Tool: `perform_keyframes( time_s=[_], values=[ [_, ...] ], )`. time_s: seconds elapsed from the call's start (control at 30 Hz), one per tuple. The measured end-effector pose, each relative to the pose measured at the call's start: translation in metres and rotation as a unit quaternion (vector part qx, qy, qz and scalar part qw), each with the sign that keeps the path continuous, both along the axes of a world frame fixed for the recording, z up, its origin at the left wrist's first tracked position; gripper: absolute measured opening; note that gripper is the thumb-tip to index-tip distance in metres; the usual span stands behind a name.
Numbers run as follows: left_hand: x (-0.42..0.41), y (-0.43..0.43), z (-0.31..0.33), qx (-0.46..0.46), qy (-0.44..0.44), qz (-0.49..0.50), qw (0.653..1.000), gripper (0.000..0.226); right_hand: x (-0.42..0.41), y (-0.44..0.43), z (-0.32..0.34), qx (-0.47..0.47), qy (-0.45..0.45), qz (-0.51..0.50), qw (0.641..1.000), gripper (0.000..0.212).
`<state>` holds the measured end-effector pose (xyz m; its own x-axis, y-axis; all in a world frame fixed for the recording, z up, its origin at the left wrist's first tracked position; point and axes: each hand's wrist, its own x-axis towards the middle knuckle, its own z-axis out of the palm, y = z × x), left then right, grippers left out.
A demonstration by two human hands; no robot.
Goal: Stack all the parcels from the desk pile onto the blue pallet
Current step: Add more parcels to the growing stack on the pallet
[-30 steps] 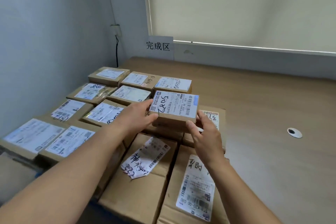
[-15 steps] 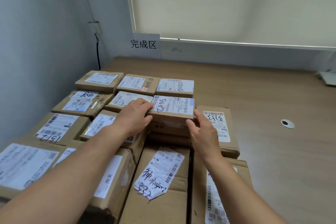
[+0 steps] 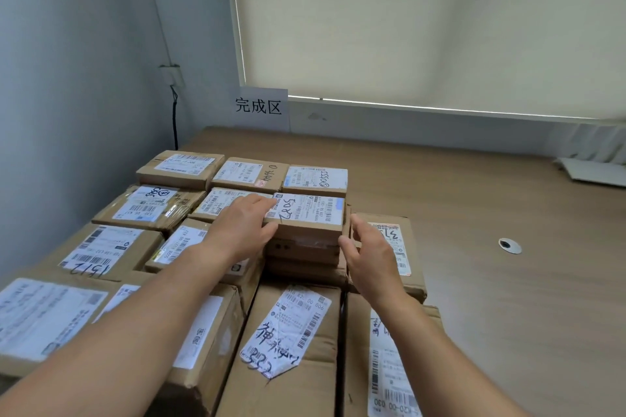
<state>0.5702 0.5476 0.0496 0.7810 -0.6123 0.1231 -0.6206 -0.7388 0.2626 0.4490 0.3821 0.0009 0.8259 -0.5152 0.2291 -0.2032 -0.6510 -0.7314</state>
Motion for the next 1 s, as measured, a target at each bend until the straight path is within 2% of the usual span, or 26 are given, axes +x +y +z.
perform_keyframes(
  time_s=[0.3,0.5,0.67,0.8,1.0],
  values=[
    [-0.056,-0.056,0.011,-0.127,-0.029,-0.091,0.987,0.047,-0.059,-0.027,0.027,-0.129,-0.031,-0.078,0.988,0.044],
    [-0.111,-0.091,-0.003,-0.150,-0.021,-0.150,0.977,0.047,-0.116,-0.052,0.030,-0.186,-0.020,-0.139,0.973,0.043],
    [-0.171,-0.106,-0.026,-0.177,-0.025,-0.158,0.971,0.051,-0.165,-0.065,0.012,-0.220,-0.019,-0.157,0.963,0.040],
    [-0.227,-0.127,-0.044,-0.172,-0.043,-0.160,0.971,0.046,-0.214,-0.079,-0.002,-0.261,-0.008,-0.164,0.951,0.038],
    [-0.321,-0.172,-0.067,-0.107,-0.037,-0.225,0.968,0.052,-0.307,-0.115,-0.025,-0.290,0.024,-0.196,0.936,0.039]
  ],
)
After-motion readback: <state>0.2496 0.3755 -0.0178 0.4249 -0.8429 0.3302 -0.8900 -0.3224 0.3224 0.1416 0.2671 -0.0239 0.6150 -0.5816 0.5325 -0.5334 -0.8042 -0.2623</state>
